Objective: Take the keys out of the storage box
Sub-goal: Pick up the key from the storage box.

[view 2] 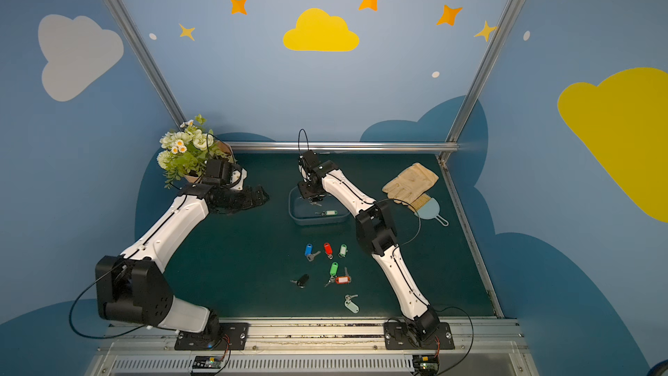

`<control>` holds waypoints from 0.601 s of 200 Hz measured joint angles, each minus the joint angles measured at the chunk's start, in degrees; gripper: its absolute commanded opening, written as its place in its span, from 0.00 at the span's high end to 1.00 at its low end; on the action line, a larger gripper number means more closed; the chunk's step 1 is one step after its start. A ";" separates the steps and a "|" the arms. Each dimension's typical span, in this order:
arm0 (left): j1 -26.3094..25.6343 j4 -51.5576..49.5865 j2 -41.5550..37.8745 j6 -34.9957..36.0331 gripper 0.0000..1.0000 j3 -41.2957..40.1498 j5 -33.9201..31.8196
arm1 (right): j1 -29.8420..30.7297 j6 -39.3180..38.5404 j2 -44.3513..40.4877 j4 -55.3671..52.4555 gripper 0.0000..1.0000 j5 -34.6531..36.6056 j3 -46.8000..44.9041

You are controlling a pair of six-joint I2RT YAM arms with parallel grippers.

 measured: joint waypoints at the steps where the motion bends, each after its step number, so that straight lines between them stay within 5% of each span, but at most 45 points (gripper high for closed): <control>1: 0.00 0.00 -0.02 0.00 0.00 0.00 0.00 | 0.00 0.00 0.11 0.02 0.42 0.00 0.00; 67: 0.11 -0.02 -0.96 0.04 0.00 0.00 -0.09 | 0.26 -1.95 2.95 0.92 0.49 0.98 -0.61; 120: 0.11 0.00 -0.96 0.02 0.00 0.00 -0.13 | 0.26 -2.69 2.27 2.80 0.79 3.32 -2.84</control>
